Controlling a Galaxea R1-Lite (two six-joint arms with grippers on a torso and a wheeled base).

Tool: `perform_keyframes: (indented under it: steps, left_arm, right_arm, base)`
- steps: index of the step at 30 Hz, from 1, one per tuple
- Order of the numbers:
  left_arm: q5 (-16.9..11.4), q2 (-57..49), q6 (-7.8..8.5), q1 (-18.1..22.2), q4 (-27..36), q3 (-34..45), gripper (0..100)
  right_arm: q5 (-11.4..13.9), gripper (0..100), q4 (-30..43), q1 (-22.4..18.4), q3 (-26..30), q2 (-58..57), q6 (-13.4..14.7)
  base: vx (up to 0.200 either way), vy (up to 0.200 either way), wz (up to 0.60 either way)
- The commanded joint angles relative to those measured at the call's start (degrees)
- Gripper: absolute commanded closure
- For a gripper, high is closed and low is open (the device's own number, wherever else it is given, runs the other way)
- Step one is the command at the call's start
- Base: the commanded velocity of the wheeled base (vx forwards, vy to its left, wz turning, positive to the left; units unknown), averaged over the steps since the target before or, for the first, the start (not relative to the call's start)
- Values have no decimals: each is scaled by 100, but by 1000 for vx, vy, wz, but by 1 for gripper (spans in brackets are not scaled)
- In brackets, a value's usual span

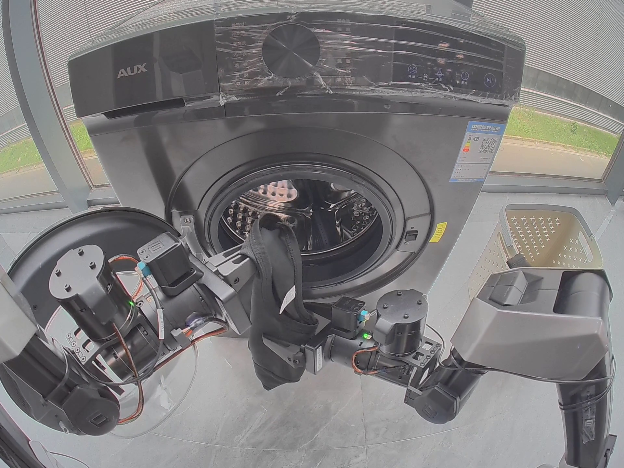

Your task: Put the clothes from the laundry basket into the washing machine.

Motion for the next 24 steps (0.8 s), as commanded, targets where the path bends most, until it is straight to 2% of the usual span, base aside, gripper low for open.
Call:
perform_keyframes:
  steps: [1,3,9,10,14,19,24]
  left_arm:
    - [-6,-110,-14,-45,-14,-5,100]
    - [-6,-154,-23,-54,-14,-5,100]
    - [-14,-180,-32,-54,-23,-14,100]
    - [-14,-180,-49,-54,-14,-23,100]
    - [-14,-118,-67,-19,-14,-40,100]
    - [38,57,-76,34,-23,-93,100]
    - [47,383,-23,280,-23,-128,100]
  right_arm:
    - [-54,0,-6,-10,-184,221,-5]
    - [-177,0,-50,-28,-298,292,-5]
    - [-256,0,-129,-19,-448,406,4]
    - [-291,100,-164,7,-439,406,4]
    - [-318,100,-278,34,-369,406,-5]
    - [-318,100,-472,201,18,292,-14]
    - [-318,100,-771,544,976,-236,-5]
  base:
    - [0,0,0]
    - [0,0,0]
    - [0,0,0]
    - [0,0,0]
    - [0,0,0]
    - [0,0,0]
    - [0,0,0]
